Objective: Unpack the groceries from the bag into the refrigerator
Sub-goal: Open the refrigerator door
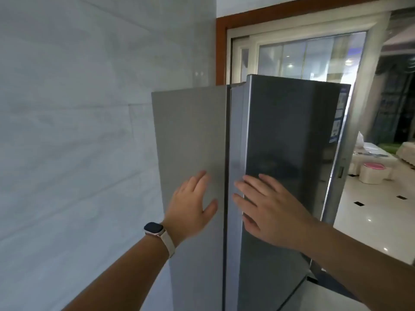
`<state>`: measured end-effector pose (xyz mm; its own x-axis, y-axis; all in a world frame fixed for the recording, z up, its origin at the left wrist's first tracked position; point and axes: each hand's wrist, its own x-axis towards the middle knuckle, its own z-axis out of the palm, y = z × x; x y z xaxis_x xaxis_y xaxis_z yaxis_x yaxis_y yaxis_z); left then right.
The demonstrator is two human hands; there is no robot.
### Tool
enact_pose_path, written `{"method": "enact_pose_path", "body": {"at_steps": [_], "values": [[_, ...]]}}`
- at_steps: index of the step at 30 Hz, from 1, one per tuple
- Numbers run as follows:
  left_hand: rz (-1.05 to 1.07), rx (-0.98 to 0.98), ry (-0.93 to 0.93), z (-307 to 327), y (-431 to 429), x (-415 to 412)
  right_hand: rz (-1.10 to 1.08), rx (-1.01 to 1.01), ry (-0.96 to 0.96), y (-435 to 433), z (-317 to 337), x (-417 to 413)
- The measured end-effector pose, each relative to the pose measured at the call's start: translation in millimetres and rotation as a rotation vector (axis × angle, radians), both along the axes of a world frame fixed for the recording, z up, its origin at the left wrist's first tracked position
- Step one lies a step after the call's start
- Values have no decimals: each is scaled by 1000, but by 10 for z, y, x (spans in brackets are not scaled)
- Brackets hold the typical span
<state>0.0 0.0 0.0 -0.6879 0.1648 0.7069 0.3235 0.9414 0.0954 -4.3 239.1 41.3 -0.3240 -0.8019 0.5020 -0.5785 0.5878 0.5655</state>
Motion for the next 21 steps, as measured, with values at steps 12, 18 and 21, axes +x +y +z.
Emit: {"method": "enact_pose_path", "body": {"at_steps": [12,18,21], "values": [[-124,274,104,-221,264,-775,28,15,161,-94,-86,-414],[-187,238,255,-322,216,-1050,43,-53,257,-176,-119,-463],[-243,246,336,-367,214,-1204,57,-59,262,-182,-122,-479]]}}
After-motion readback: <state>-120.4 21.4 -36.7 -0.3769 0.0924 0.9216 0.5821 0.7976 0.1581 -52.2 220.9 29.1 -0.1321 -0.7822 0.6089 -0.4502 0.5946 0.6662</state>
